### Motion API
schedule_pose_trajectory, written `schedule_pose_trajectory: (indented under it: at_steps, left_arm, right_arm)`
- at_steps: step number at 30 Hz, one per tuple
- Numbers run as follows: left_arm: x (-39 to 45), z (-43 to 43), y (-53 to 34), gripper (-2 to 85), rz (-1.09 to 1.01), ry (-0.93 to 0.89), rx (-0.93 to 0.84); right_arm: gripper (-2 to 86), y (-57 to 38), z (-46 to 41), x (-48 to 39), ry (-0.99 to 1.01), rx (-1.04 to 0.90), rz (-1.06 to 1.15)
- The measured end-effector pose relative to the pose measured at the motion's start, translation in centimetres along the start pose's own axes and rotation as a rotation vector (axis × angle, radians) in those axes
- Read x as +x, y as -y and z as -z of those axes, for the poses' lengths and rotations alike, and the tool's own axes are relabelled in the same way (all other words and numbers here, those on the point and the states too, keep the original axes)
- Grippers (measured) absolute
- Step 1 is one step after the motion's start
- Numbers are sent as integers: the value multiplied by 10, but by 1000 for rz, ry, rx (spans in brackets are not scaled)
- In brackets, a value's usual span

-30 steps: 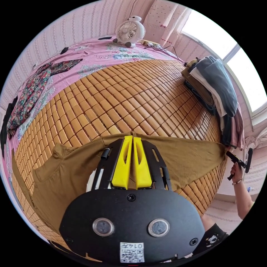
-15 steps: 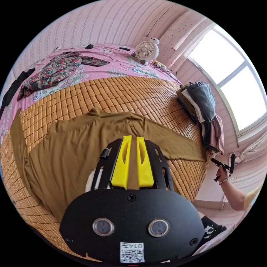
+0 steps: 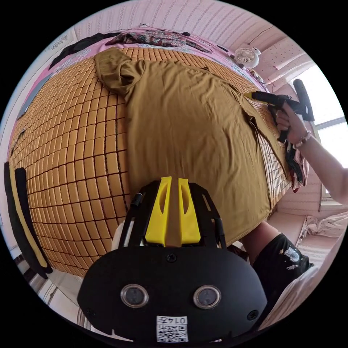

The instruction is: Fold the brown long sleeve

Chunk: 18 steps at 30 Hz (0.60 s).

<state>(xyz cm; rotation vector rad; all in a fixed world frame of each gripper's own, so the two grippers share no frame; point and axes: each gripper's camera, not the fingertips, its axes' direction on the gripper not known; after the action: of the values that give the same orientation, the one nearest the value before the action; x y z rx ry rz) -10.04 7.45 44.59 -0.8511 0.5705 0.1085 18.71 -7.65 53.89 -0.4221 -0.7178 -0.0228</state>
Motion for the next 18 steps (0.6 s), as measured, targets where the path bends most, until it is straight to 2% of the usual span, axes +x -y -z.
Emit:
schedule_pose_trajectory:
  at_steps: [4, 7, 11, 13, 14, 17, 18]
  left_arm:
    - [-15, -1, -28, 9, 26, -8, 39]
    - [-24, 1, -46, 0, 44, -41, 78]
    - [-43, 2, -69, -6, 98, -148, 122]
    - [-51, 3, -78, -7, 120, -191, 134]
    - [-55, 4, -84, -8, 133, -208, 137]
    - [-65, 15, -104, -10, 173, -230, 185]
    - [-68, 18, -108, -10, 182, -241, 198]
  right_arm:
    - [35, 119, -90, -98, 10, -31, 219]
    - [61, 179, -147, -157, -24, -10, 216]
    - [76, 216, -213, -200, -119, -70, 204]
    - [48, 226, -247, -206, -207, -125, 150]
    - [30, 227, -248, -207, -228, -90, 144]
    - [-2, 232, -260, -208, -165, -127, 187]
    - [-5, 231, -259, -208, -73, -146, 227]
